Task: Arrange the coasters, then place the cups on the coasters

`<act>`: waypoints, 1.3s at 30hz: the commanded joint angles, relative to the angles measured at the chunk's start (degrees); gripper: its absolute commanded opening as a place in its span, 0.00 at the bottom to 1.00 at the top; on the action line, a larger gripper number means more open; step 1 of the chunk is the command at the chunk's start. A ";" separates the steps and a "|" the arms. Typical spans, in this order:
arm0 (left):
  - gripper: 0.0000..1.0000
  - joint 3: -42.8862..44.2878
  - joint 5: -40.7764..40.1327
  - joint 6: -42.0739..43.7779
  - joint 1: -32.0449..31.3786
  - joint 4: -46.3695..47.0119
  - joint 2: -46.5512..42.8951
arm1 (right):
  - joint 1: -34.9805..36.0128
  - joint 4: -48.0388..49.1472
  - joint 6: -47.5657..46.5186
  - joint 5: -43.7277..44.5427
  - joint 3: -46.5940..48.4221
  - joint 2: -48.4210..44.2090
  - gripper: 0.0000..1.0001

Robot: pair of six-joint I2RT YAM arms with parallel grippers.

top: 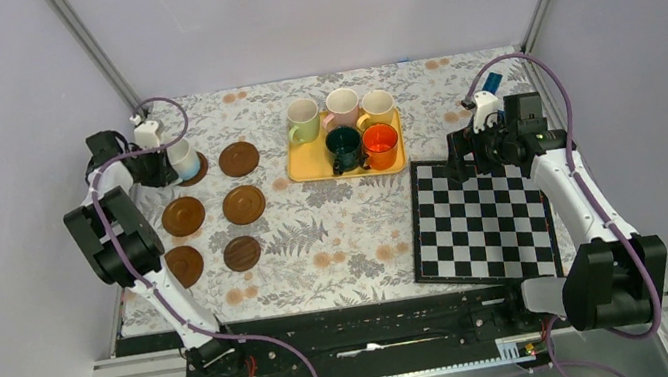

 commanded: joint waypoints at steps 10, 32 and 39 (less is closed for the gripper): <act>0.30 7.65 1.01 1.53 -0.63 -1.29 0.65 | 0.29 1.16 -0.76 0.59 0.17 -0.58 0.98; 0.99 10.55 -2.62 -3.82 -5.69 -8.79 -16.70 | 0.28 1.24 -0.60 -0.80 -0.03 -2.30 0.98; 0.99 5.21 -0.18 -10.42 -12.93 -7.98 -25.08 | 0.26 1.03 -0.59 -0.60 0.30 -2.30 0.98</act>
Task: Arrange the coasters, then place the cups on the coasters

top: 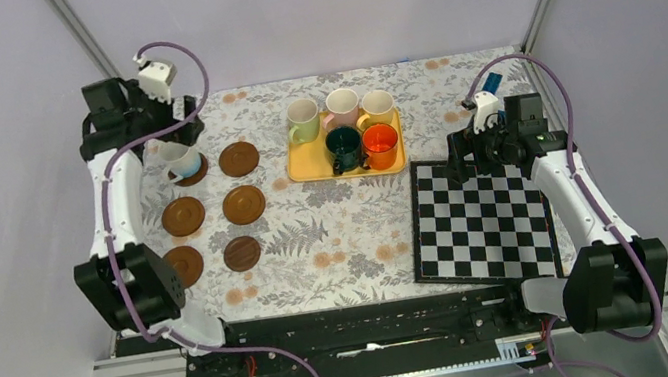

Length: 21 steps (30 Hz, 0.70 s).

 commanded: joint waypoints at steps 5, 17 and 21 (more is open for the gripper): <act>0.99 -3.71 -4.87 -6.17 -11.46 -1.49 -4.56 | 0.26 1.17 -0.33 -0.47 0.87 -1.57 0.98; 0.99 -23.22 -16.64 -22.79 -35.20 19.70 -3.46 | 0.29 0.99 -0.40 0.93 0.76 -2.01 0.98; 0.98 -23.40 -19.28 -24.83 -40.30 24.01 0.23 | 0.24 0.81 -0.38 0.89 0.81 -1.55 0.98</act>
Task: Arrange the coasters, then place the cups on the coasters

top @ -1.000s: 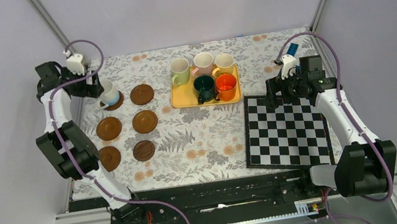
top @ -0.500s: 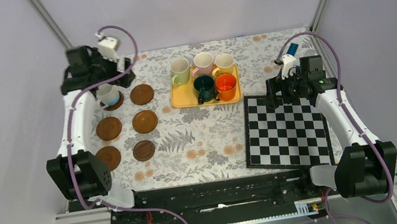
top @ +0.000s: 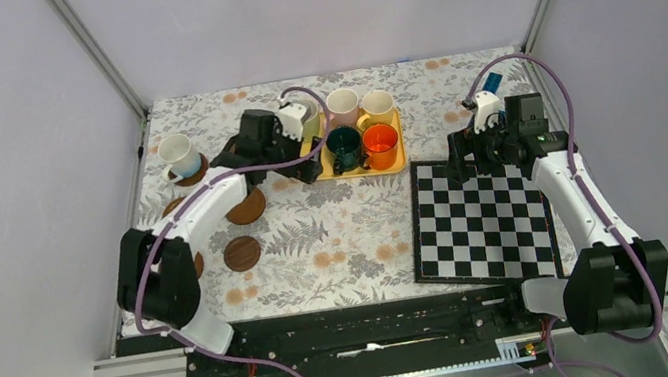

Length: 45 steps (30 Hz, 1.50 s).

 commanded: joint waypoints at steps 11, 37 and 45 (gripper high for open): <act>0.88 2.59 -11.86 -10.86 -10.38 18.23 13.07 | 0.24 -0.39 -0.04 4.31 1.54 -1.52 0.98; 0.37 10.48 -14.17 -9.35 -10.66 13.69 22.60 | 0.19 -0.28 2.69 9.21 1.62 0.37 0.98; 0.11 10.31 -13.14 -8.58 -10.49 14.19 20.86 | 0.17 0.04 2.70 9.47 1.69 0.75 0.98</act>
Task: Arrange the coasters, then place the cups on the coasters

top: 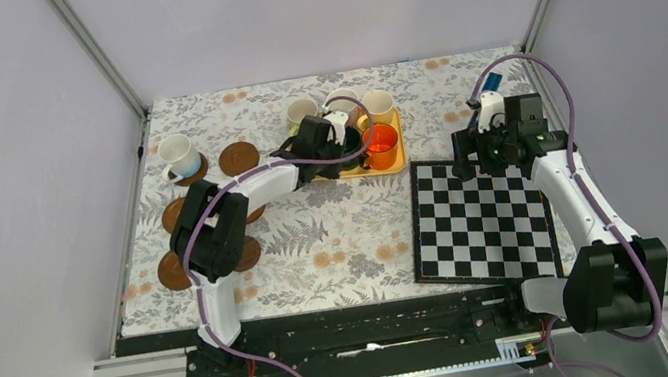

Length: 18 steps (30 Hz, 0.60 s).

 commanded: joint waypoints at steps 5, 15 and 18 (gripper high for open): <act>0.00 1.41 0.86 1.59 0.65 0.09 -5.74 | 0.20 1.04 0.27 -0.97 1.75 1.02 0.98; 0.00 -4.50 5.72 2.13 5.02 -1.41 -18.41 | 0.34 1.26 -0.91 -5.77 3.14 2.97 0.98; 0.00 -6.79 8.50 2.13 7.44 -2.45 -22.14 | 0.65 0.91 -0.38 -6.54 4.63 4.44 0.98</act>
